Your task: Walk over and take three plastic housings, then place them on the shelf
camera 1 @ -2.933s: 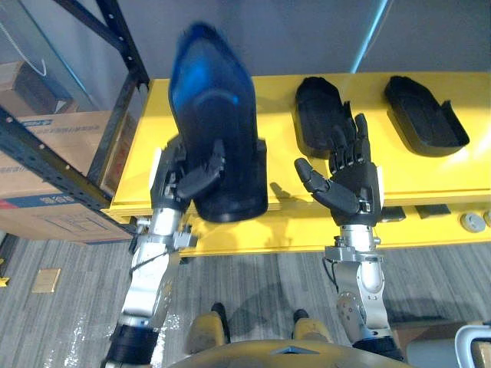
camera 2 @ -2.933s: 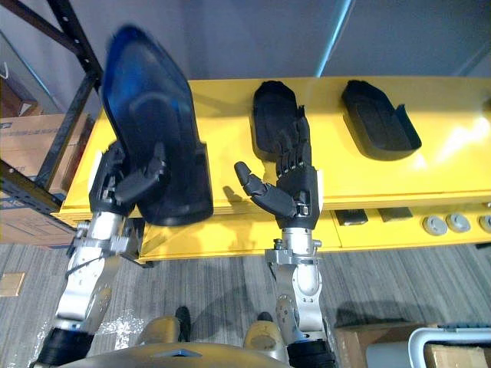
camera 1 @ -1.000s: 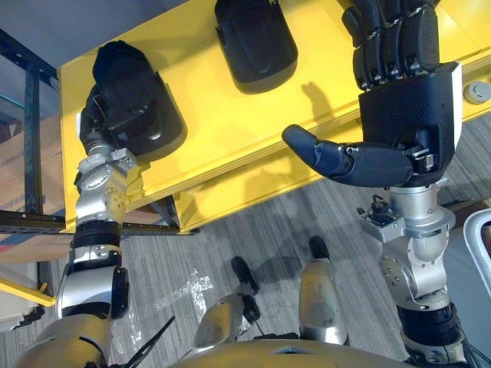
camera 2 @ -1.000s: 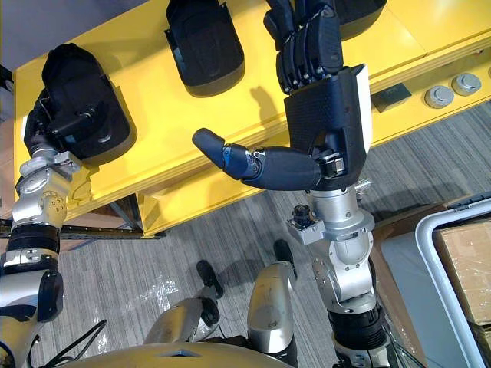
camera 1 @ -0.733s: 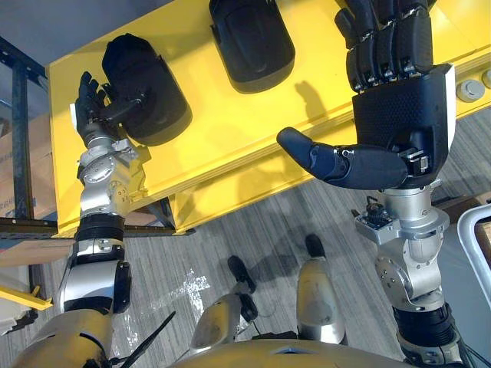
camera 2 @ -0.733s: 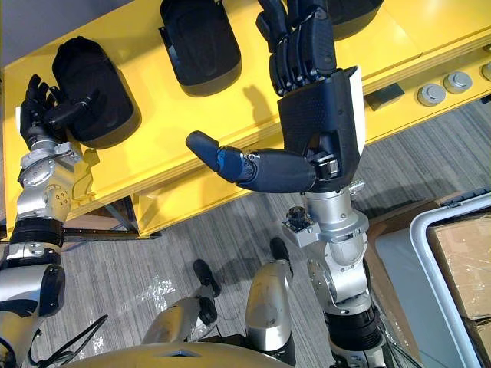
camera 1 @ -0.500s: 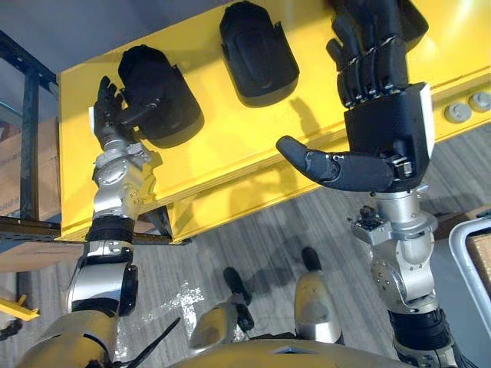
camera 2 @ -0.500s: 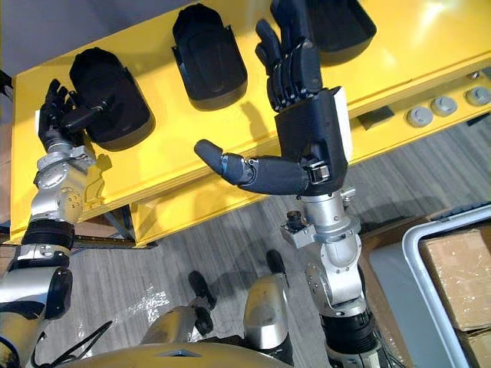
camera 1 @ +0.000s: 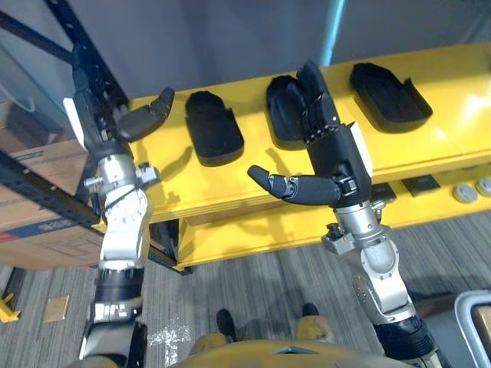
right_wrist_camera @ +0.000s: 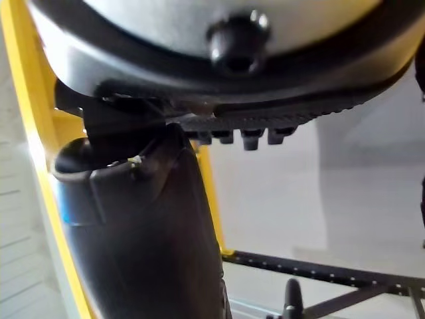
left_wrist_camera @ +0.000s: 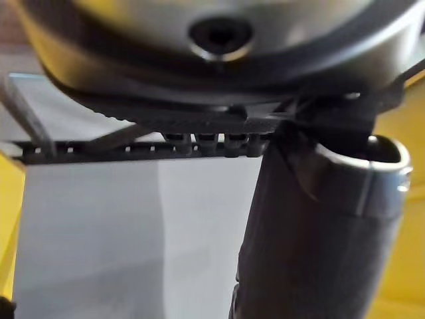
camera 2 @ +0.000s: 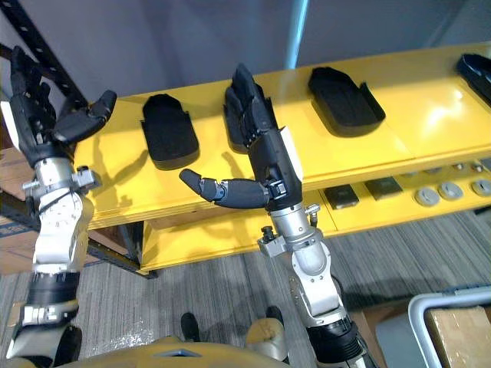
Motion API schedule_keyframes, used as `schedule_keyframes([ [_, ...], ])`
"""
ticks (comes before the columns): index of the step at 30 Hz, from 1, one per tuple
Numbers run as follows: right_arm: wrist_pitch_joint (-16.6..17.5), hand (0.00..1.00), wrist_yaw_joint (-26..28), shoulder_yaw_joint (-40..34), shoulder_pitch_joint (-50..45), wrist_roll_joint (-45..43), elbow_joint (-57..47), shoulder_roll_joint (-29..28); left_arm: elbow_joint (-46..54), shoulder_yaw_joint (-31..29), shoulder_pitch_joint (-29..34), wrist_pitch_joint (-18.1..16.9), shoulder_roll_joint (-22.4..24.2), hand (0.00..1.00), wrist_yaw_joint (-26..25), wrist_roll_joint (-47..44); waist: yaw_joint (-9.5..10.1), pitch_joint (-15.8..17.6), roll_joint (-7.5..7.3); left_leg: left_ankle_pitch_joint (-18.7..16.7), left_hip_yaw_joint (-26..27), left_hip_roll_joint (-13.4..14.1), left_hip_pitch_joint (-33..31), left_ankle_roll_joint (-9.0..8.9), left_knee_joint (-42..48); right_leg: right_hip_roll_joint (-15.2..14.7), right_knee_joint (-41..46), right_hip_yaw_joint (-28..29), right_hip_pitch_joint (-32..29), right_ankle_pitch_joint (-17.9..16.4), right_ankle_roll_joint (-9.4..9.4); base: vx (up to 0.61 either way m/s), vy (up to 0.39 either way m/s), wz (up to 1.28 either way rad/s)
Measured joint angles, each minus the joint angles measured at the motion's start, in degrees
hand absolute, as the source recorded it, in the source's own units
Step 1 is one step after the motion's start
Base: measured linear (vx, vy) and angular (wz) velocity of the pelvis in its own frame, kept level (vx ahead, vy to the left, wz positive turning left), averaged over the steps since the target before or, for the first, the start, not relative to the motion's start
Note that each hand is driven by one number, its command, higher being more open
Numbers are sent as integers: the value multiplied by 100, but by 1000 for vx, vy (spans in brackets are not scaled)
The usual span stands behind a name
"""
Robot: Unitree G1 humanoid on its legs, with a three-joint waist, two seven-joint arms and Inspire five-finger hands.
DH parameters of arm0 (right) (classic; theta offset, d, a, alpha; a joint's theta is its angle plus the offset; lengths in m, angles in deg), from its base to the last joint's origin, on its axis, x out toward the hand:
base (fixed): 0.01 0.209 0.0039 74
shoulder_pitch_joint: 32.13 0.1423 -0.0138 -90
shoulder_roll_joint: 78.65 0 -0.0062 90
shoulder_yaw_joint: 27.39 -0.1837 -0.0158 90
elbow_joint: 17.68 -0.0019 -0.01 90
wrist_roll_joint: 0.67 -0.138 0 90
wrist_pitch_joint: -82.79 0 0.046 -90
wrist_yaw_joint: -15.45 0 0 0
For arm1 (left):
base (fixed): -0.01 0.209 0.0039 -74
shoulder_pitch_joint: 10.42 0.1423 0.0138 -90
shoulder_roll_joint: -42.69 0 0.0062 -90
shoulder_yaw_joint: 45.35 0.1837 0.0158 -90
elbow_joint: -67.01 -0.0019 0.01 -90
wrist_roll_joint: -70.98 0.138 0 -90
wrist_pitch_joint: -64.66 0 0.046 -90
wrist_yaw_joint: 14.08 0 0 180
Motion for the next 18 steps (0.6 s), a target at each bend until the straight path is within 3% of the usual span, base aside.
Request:
schedule_keyframes([
  [3,-108,100,-468,50,0,210,278,-289,619,92,827,-15,496,100,90,-14,196,-38,-45,40,-125,39,-29,-54,-2,34,2,-138,35,-39,-46,-86,-10,17],
  [6,-411,100,-711,122,8,226,294,-489,914,451,1433,-18,613,100,506,-65,268,-159,-104,98,-323,74,-195,-53,-2,81,-77,-309,9,-65,-53,-80,-29,31],
  [11,-745,100,-926,382,84,208,791,-651,976,996,1691,-18,687,100,1191,-280,396,-277,-224,200,-478,62,-380,-56,-2,87,-102,-440,-46,-7,-129,-13,-5,19],
  [18,-808,100,-1099,372,294,199,1557,-726,975,1268,1800,-19,702,100,1614,-516,519,-274,-227,264,-676,85,-528,-76,-1,122,-98,-635,-57,28,-139,-1,-14,14],
])
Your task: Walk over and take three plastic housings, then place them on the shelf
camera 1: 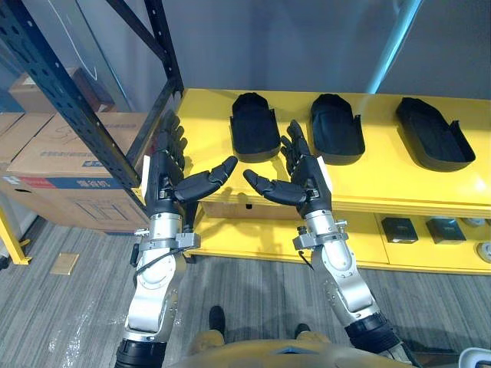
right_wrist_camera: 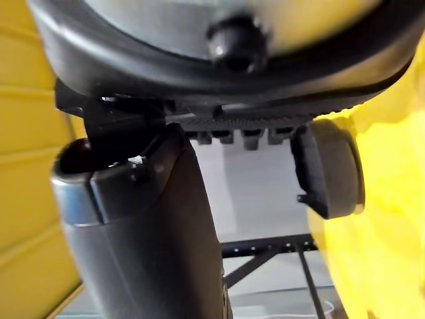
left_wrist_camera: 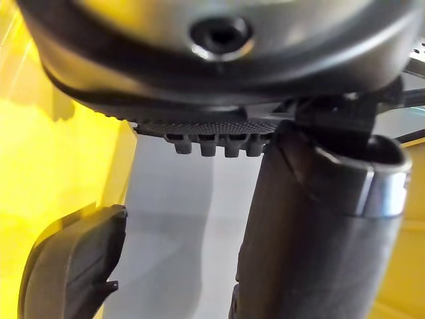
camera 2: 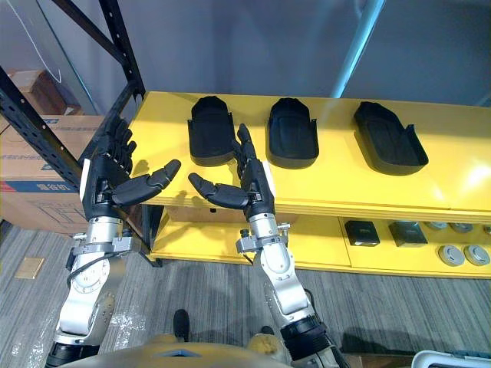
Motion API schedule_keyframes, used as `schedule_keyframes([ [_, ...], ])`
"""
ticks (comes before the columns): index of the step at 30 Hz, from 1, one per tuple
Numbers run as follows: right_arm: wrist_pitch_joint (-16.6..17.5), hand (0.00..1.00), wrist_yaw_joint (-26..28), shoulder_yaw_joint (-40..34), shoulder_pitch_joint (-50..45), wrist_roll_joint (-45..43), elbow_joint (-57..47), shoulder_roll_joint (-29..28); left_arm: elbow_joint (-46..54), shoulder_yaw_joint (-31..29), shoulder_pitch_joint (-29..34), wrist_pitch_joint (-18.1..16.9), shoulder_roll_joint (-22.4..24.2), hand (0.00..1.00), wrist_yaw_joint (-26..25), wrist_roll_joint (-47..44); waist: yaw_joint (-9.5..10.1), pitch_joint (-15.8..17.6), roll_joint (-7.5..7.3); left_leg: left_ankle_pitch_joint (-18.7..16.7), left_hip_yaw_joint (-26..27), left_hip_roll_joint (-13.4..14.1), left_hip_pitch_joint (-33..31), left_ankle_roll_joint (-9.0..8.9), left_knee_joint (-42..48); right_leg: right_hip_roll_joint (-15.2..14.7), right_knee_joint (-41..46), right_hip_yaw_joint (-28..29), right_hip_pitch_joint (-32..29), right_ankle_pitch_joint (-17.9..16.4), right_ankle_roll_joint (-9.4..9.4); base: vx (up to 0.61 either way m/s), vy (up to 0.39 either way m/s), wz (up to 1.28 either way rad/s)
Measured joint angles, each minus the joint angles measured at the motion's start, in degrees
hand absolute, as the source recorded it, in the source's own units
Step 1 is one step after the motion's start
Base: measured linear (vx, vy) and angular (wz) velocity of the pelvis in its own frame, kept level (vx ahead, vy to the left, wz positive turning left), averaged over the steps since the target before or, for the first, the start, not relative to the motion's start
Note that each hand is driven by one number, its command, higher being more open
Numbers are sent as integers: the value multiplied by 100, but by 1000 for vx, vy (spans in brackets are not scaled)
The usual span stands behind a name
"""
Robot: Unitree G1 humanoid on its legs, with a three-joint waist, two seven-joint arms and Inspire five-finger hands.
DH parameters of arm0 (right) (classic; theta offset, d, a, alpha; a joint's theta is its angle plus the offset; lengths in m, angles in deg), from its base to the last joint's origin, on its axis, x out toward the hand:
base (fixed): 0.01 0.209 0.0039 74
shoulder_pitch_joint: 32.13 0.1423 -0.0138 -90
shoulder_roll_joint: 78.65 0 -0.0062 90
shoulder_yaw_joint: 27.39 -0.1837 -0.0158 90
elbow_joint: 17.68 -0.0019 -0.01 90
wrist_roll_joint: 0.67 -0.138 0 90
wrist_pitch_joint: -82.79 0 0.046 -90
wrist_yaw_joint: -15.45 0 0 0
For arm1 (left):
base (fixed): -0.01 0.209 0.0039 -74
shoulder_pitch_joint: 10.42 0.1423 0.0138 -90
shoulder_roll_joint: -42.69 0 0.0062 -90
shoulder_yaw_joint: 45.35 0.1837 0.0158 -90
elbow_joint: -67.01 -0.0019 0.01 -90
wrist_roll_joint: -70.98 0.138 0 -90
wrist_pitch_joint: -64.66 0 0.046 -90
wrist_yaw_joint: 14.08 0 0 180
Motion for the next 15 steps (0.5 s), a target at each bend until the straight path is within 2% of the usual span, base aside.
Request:
schedule_keyframes([
  [5,6,100,-243,-72,293,9,287,-23,-9,10,7,-1,-2,100,20,-138,33,73,-8,78,-90,37,-113,21,1,51,18,-67,-63,18,-22,-8,-13,8],
  [7,18,100,-369,-174,429,15,317,-41,-8,60,6,-41,-3,100,-6,-171,61,204,13,79,-106,47,-116,1,1,60,26,-82,-67,15,-27,-16,-5,1],
  [15,41,100,-406,-275,657,172,325,-65,-8,160,-40,-111,-2,100,-44,-188,60,413,20,125,-131,55,-227,15,3,67,100,-109,-188,14,-38,-16,-1,1],
])
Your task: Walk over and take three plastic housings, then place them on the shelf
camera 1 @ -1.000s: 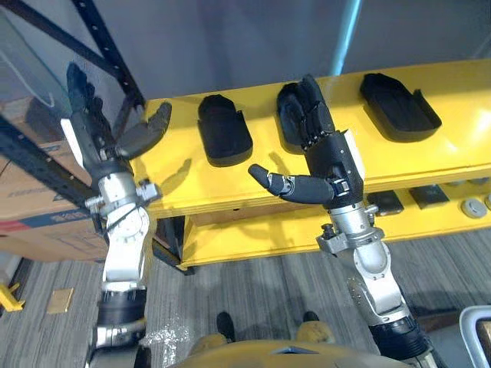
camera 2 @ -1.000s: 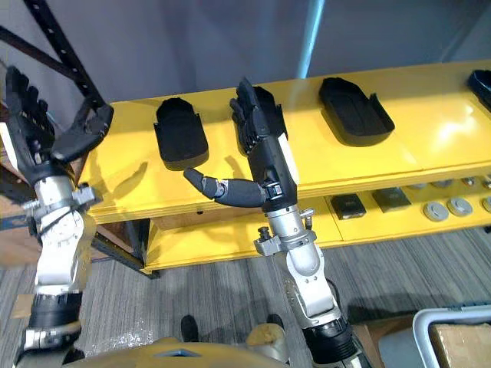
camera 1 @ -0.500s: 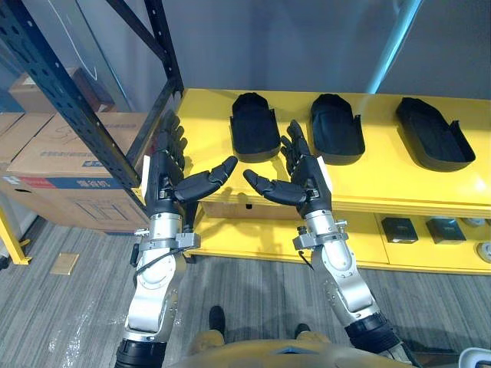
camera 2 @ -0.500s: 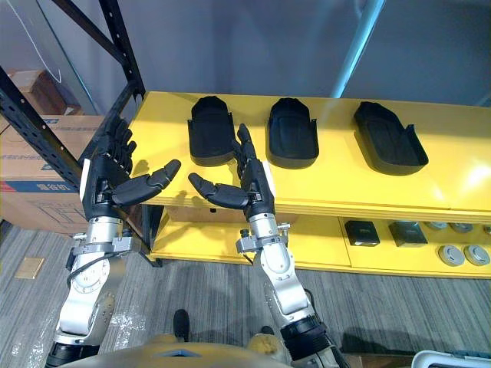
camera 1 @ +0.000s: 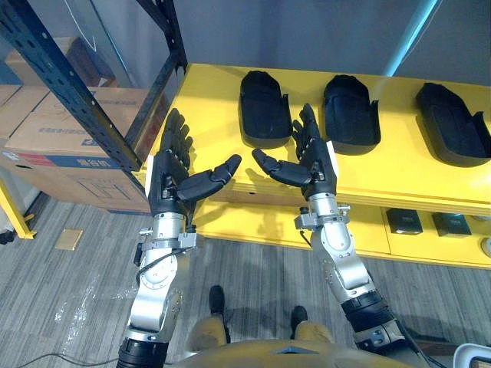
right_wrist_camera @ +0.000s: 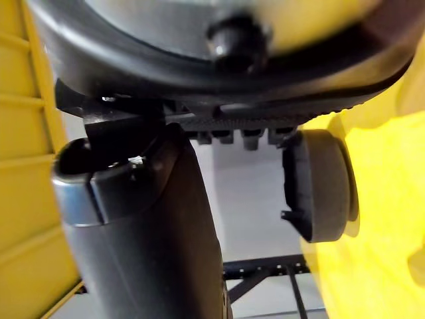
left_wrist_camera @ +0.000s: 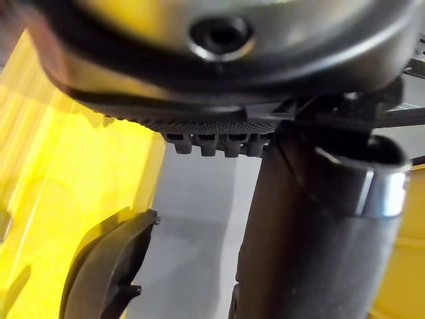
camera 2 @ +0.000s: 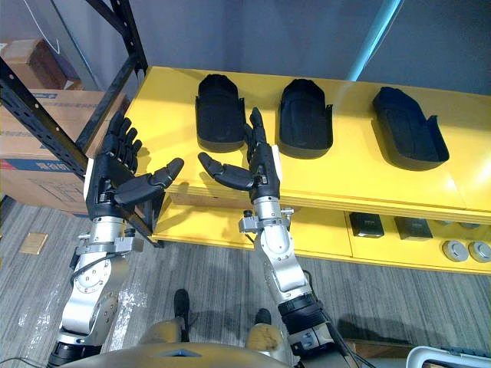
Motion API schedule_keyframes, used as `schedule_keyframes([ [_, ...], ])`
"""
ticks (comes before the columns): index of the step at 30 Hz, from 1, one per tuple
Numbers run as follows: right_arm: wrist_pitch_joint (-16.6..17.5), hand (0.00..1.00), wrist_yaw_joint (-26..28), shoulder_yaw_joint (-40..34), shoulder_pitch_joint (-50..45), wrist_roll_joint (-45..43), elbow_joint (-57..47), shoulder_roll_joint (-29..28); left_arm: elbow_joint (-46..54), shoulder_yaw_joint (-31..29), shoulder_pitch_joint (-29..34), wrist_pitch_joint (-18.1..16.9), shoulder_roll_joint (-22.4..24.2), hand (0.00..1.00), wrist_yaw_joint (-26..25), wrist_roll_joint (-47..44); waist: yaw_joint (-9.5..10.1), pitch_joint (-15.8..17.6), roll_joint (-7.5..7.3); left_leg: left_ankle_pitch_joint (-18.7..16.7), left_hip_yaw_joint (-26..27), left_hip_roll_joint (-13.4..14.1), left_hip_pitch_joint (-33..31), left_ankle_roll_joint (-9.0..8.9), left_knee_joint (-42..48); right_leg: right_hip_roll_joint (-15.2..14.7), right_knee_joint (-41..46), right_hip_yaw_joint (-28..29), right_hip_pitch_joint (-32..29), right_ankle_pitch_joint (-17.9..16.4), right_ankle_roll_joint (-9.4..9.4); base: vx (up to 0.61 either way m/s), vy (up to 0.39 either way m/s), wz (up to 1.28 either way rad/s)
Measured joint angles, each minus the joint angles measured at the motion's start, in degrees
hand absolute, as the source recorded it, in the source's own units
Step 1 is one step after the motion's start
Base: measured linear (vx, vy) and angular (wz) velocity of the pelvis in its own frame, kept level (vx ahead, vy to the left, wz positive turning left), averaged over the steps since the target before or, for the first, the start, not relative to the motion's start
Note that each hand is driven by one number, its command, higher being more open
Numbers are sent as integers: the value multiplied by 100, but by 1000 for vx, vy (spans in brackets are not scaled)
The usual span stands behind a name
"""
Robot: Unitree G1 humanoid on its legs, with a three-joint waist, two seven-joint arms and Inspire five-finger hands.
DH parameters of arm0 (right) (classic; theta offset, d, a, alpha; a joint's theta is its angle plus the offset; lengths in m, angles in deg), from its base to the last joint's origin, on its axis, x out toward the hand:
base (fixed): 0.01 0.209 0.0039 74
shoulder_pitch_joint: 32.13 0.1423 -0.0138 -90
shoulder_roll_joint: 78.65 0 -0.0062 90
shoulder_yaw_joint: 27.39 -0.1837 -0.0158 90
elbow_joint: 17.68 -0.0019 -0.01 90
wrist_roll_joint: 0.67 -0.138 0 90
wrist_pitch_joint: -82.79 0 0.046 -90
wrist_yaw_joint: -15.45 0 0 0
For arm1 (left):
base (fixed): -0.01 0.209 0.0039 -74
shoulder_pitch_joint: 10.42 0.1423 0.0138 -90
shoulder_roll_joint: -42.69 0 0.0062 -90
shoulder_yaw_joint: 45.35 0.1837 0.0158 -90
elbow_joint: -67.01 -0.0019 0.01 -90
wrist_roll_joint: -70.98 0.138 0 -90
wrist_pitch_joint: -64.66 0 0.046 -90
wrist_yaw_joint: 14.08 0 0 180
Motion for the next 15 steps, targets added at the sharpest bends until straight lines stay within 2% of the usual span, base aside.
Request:
schedule_keyframes([
  [4,3,100,-182,-30,186,290,149,-42,3,9,-66,-47,4,100,1,-42,1,134,14,3,-4,3,1,-8,0,1,20,-4,-6,-5,-6,0,0,0],
  [15,1,100,-370,-119,481,307,390,-111,108,132,-142,-100,51,100,-11,-42,28,431,64,9,-10,5,-50,-31,4,-7,113,-4,-102,-18,-23,-11,-1,0],
])
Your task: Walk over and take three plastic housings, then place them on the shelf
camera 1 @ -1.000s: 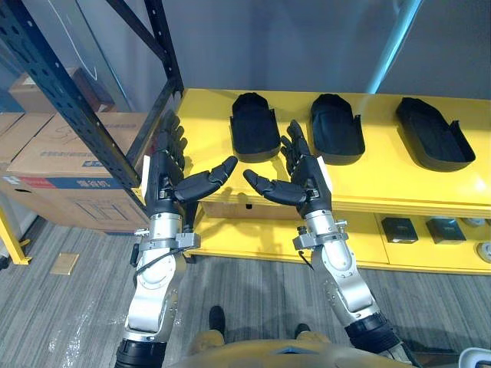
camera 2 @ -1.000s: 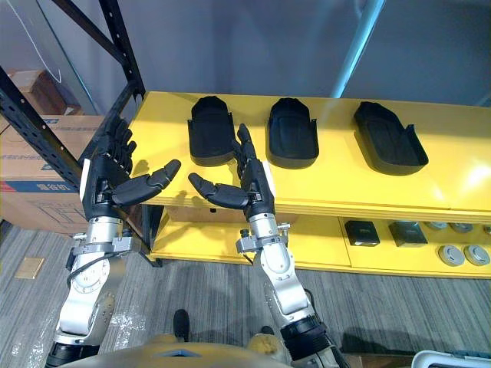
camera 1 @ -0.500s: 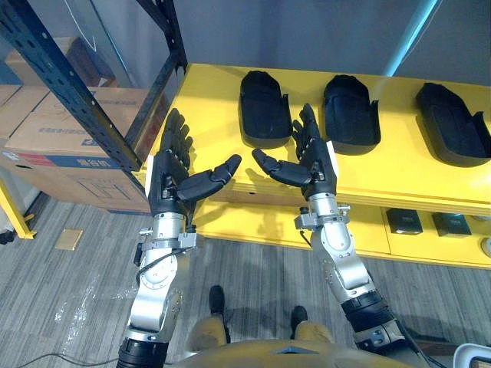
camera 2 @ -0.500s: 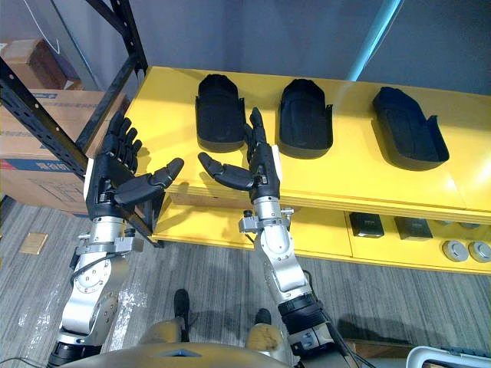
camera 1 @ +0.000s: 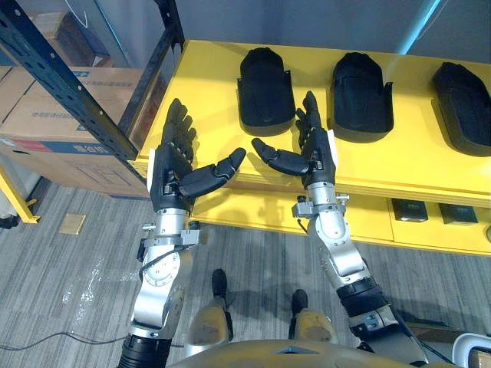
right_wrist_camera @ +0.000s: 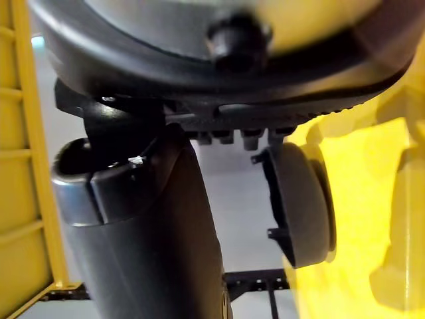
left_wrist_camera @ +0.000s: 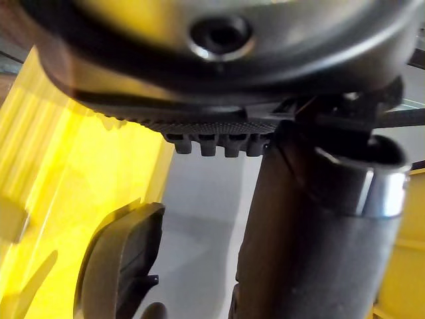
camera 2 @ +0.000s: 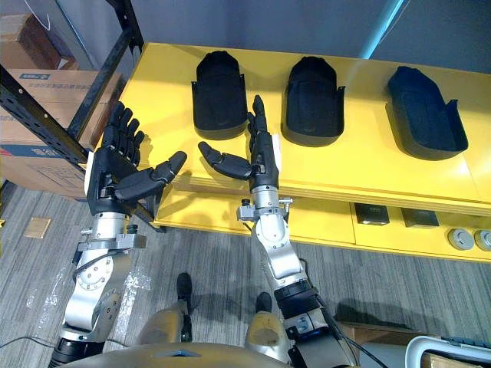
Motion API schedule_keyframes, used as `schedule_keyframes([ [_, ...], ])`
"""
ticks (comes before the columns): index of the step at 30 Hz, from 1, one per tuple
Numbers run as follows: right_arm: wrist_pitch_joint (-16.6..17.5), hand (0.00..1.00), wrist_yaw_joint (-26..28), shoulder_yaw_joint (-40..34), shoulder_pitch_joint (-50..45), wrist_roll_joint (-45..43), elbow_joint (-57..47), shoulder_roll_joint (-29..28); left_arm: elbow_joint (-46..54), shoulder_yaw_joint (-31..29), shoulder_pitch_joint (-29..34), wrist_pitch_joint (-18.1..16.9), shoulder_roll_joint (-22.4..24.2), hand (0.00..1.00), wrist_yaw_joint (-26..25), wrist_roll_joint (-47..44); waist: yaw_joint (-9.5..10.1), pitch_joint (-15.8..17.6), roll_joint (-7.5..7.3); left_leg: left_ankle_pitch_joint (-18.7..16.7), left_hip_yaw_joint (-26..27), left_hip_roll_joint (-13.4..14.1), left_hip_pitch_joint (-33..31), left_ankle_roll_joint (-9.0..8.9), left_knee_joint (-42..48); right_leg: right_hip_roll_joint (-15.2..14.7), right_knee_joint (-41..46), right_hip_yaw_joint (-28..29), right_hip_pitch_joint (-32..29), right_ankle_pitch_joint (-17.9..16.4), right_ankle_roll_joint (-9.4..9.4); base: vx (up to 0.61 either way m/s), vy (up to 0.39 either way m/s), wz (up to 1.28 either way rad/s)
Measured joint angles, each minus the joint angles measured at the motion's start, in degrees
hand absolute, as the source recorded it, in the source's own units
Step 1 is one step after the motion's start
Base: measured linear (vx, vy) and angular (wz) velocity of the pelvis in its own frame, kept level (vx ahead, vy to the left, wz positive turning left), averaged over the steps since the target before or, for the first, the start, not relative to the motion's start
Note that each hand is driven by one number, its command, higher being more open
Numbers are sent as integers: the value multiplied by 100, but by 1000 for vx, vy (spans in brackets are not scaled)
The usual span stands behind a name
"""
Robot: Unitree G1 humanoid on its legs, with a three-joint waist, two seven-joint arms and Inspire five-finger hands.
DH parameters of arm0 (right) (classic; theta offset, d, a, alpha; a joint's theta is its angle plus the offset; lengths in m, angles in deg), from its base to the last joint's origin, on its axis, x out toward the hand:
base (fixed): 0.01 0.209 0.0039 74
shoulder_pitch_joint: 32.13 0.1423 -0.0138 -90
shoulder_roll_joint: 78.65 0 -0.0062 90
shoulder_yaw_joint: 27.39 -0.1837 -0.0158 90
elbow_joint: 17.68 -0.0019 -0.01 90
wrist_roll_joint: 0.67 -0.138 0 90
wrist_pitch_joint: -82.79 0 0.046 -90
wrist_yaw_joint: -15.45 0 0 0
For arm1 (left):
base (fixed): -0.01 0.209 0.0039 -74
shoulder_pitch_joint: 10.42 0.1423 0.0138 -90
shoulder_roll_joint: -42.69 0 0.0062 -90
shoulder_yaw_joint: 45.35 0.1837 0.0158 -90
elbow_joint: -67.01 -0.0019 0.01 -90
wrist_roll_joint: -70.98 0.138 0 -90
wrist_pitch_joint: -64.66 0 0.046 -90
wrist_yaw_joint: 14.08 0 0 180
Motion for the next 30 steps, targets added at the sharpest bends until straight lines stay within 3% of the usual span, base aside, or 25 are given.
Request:
schedule_keyframes([
  [10,-49,100,-204,-185,438,435,46,-37,11,18,-134,-9,75,100,9,-1,41,226,58,19,3,8,-15,-9,11,-10,105,-5,-68,-18,-20,0,0,0],
  [30,-226,100,118,-282,866,423,671,-27,12,15,-140,-11,126,100,64,-8,51,429,183,41,-60,10,-28,-23,11,-21,204,-74,-85,-49,-36,0,-4,1],
])
